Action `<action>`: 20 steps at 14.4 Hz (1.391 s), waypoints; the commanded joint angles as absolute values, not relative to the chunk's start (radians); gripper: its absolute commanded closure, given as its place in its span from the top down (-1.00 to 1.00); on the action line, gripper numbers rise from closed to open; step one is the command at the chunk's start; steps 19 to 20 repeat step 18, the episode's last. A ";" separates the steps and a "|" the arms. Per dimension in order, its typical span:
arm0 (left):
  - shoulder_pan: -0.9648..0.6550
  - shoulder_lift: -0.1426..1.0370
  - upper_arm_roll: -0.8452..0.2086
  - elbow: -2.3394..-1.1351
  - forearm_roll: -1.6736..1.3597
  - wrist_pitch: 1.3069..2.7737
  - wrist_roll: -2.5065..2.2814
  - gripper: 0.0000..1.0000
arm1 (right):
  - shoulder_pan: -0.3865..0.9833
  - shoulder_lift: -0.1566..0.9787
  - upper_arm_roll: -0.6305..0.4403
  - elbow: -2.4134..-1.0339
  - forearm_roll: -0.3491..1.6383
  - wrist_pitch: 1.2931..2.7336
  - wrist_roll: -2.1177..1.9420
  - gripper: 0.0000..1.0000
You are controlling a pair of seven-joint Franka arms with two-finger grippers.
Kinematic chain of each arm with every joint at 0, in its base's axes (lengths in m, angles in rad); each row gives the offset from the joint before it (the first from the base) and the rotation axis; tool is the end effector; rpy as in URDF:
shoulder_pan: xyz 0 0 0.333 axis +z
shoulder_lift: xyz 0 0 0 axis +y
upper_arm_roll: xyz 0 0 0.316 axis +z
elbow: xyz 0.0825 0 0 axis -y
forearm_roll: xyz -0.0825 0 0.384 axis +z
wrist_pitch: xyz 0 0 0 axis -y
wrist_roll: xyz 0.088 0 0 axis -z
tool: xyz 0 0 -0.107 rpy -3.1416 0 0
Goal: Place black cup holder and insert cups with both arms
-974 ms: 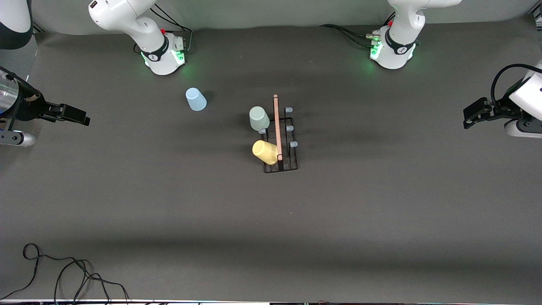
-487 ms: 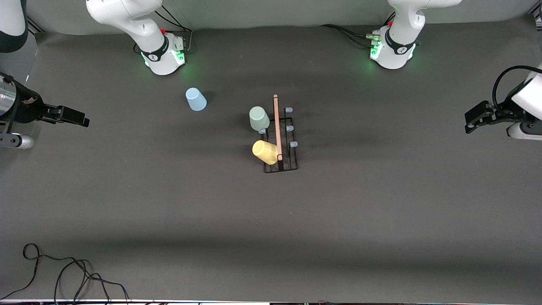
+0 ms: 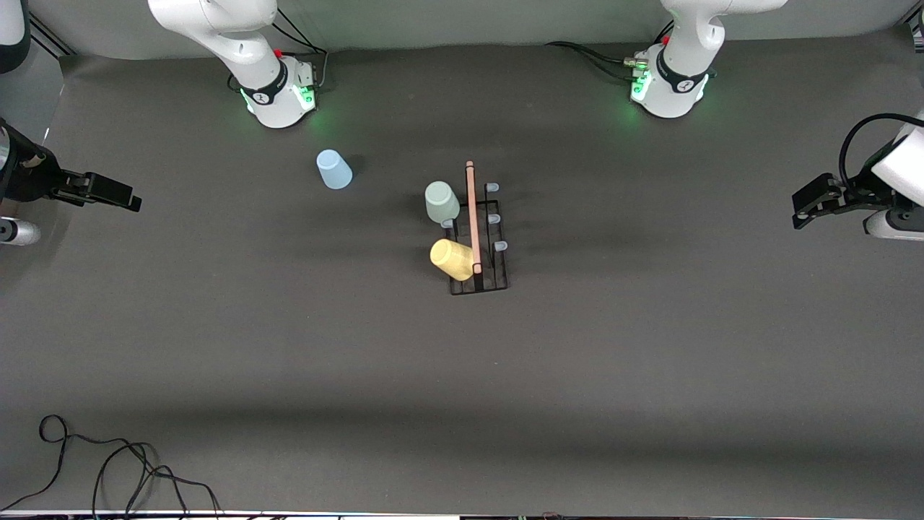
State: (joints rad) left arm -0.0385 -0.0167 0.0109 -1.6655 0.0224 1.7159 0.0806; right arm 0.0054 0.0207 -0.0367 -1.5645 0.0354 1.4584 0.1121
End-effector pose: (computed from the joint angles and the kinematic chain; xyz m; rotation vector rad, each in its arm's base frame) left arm 0.5613 -0.0134 0.6018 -3.1113 0.1724 -0.1036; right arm 0.5478 -0.0128 0.6070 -3.0980 0.2199 0.1992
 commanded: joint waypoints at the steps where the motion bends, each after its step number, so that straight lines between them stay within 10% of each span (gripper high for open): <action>1: -0.046 -0.015 0.015 -1.654 0.018 1.715 0.081 1.00 | -0.015 -0.054 -0.020 -1.675 0.009 1.566 0.048 1.00; 20: -0.049 -0.015 0.014 -1.651 0.020 1.697 0.067 1.00 | -0.005 -0.021 -0.020 -1.629 0.008 1.565 0.035 1.00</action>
